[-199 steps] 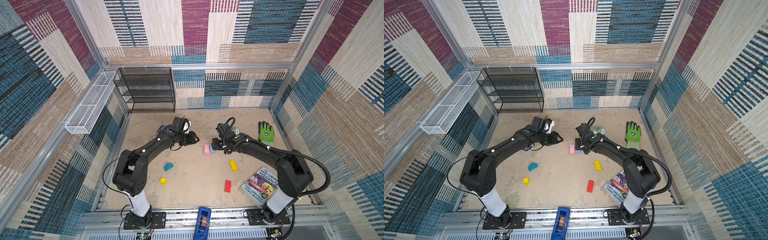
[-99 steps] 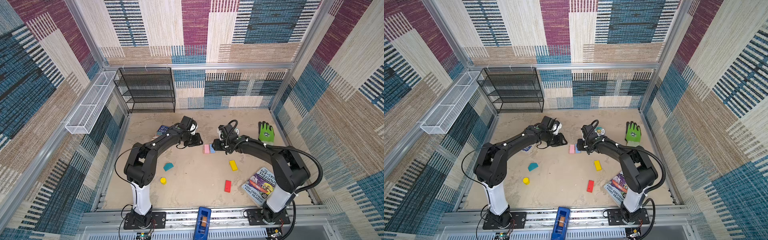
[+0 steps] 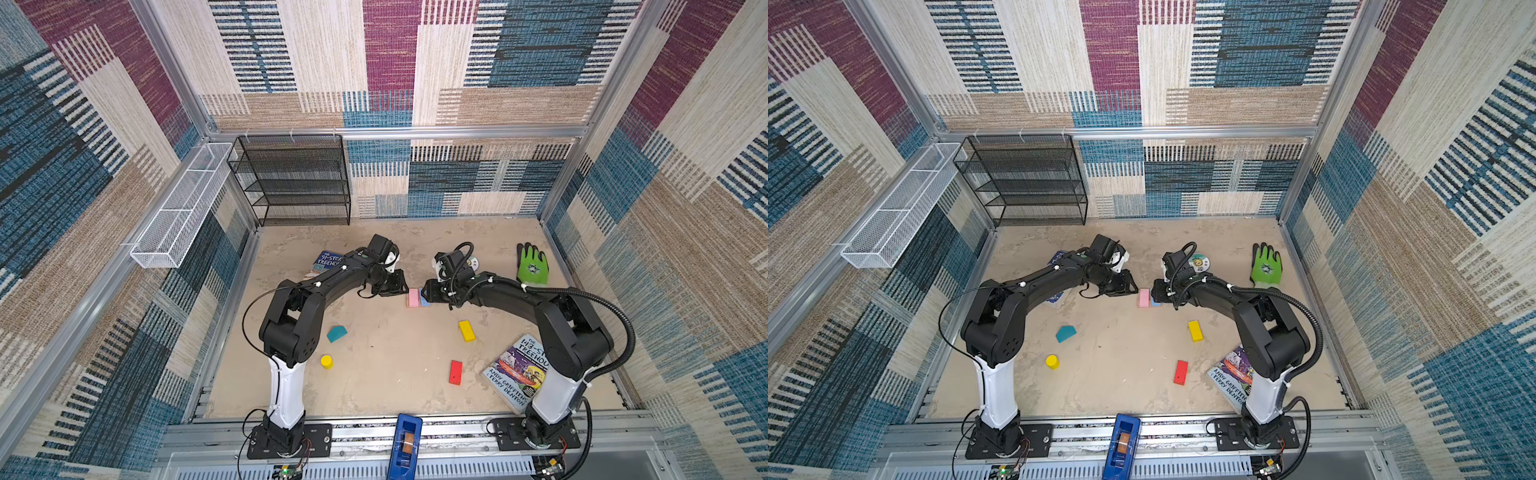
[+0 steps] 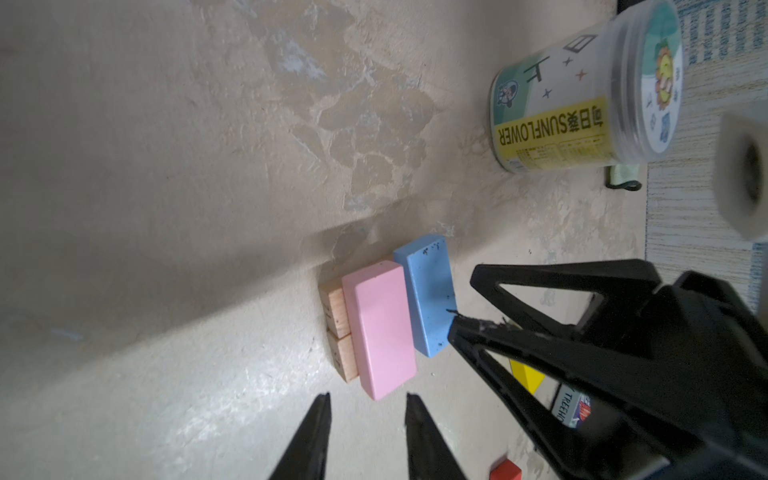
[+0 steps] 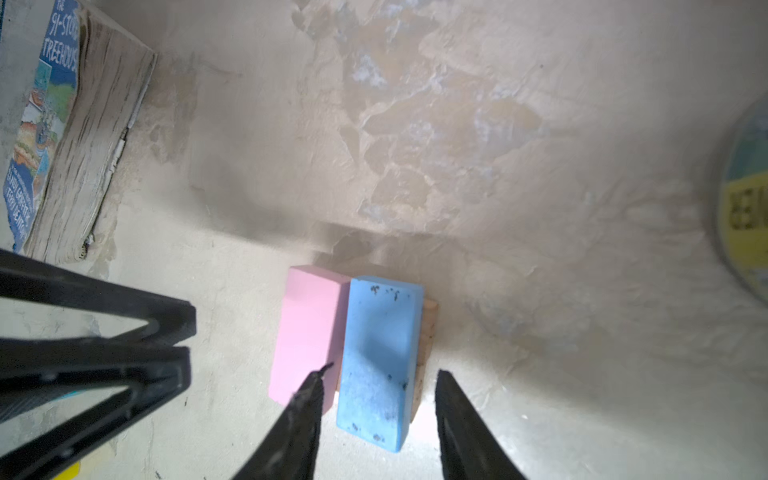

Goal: Build the wood block tower

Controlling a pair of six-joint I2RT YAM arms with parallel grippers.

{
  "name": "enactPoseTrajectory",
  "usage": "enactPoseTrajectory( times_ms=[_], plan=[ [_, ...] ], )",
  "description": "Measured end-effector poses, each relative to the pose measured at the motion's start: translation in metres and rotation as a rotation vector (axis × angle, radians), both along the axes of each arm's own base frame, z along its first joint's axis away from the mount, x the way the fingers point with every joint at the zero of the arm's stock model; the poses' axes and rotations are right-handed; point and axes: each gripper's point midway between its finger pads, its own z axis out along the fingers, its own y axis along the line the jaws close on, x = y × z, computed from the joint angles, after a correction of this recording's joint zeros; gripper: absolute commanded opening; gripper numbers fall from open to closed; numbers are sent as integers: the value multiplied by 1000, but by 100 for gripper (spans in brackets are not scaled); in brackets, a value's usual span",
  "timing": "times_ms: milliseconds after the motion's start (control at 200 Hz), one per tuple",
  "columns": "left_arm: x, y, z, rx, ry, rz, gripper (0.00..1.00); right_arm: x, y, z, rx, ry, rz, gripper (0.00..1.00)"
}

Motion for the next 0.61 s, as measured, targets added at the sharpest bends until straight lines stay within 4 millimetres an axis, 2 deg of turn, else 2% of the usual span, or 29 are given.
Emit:
enactPoseTrajectory(
  times_ms=[606],
  plan=[
    [0,-12,-11,3,21,-23,30,0,3,-7,9,20,-1,42]
  ],
)
